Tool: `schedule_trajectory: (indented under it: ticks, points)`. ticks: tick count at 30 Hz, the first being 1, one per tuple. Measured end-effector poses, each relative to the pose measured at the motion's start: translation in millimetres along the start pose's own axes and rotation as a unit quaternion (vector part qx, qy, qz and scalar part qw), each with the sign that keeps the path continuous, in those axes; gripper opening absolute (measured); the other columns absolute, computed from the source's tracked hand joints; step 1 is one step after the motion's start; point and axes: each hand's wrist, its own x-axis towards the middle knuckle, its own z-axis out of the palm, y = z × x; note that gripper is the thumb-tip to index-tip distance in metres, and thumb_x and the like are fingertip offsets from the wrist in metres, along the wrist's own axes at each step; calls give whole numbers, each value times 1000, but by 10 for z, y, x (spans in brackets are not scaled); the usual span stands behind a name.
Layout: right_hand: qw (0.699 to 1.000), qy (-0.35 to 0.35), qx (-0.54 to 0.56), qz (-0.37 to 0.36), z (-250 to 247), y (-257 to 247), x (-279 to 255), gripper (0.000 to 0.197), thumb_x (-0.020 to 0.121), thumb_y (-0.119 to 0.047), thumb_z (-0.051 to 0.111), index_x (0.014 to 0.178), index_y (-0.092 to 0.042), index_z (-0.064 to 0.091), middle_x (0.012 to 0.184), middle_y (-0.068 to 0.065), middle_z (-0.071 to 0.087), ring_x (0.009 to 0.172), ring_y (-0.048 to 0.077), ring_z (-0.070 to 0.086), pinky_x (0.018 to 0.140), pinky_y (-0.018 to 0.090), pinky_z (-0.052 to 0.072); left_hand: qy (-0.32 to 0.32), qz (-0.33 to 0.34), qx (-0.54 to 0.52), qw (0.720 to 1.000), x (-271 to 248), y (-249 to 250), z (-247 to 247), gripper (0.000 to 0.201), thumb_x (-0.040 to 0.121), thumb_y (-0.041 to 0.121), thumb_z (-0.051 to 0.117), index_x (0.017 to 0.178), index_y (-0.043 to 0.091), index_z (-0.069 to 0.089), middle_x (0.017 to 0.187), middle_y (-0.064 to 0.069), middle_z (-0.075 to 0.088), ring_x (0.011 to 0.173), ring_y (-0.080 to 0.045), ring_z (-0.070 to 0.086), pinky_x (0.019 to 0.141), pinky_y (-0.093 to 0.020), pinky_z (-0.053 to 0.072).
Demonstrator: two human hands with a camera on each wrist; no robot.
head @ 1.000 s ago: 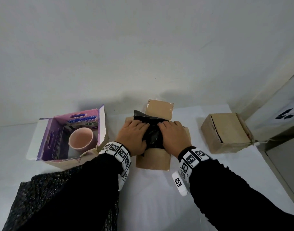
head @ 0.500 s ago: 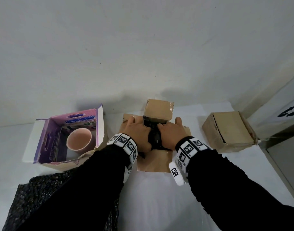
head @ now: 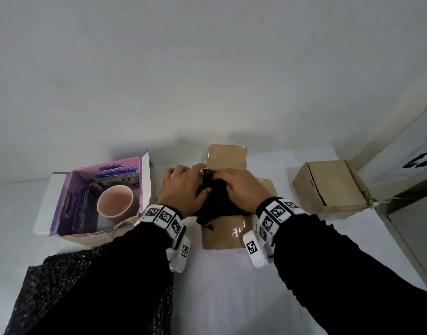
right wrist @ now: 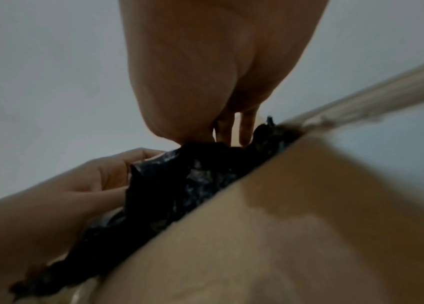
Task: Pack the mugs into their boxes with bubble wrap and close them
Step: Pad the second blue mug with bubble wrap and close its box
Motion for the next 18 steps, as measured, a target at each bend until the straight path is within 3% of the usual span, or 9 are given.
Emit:
schedule_trajectory:
  ticks: [5, 9, 13, 15, 18]
  points:
    - [993, -83, -88, 1, 142, -36, 162, 42, 91, -19, 44, 131, -29, 55, 133, -3, 60, 117, 23, 53, 94, 41, 41, 90, -2, -86, 992, -303, 67, -1, 34, 87, 52, 44, 95, 25, 61, 97, 4, 61, 97, -24, 52, 82, -39, 36]
    - [968, -136, -209, 14, 198, -23, 175, 39, 92, -26, 43, 129, -28, 55, 133, -7, 57, 120, 21, 45, 95, 42, 30, 102, 18, -71, 992, -580, 207, 68, 45, 88, 65, 42, 92, 27, 66, 91, 8, 61, 94, -21, 50, 80, -39, 37]
    - [972, -158, -158, 77, 119, -96, 200, 34, 93, -21, 42, 123, -23, 59, 120, 5, 63, 109, 27, 55, 89, 38, 41, 105, 11, -20, 994, -535, 224, 74, 29, 87, 50, 51, 88, 31, 72, 93, 7, 62, 93, -23, 49, 77, -35, 29]
    - [976, -146, -122, 103, 41, -100, 192, 30, 92, -19, 46, 118, -17, 59, 110, 8, 65, 98, 29, 60, 80, 34, 47, 104, -24, -32, 994, -448, 206, 12, 12, 81, 37, 67, 86, 29, 72, 94, 1, 60, 90, -26, 48, 73, -35, 33]
    - [992, -44, -84, 77, -22, -59, 85, 17, 87, -18, 54, 103, -17, 59, 99, 4, 64, 86, 23, 58, 74, 33, 47, 65, -72, -115, 989, -356, 213, -75, 15, 75, 16, 75, 88, 13, 68, 86, -6, 63, 82, -31, 58, 68, -37, 46]
